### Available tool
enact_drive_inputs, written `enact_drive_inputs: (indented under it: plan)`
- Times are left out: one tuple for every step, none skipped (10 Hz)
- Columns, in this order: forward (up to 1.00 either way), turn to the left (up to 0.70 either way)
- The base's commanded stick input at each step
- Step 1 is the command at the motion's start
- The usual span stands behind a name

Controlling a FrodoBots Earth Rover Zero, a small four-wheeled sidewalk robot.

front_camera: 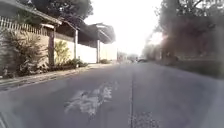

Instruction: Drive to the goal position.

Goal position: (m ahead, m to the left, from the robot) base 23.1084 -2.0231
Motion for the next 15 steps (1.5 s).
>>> enact_drive_inputs:
  plan:
    - [0.98,-0.39]
    - [0.98,-0.39]
    - [0.98,-0.39]
    - [0.98,-0.39]
    - [0.98,-0.39]
    - [0.98,-0.39]
    - [0.98,-0.39]
    - [0.98,-0.37]
    - [0.98,-0.14]
    - [0.98,0.00]
    - [0.98,0.00]
    - [0.98,0.00]
    - [0.98,0.00]
    - [0.98,0.00]
    - [0.98,0.00]
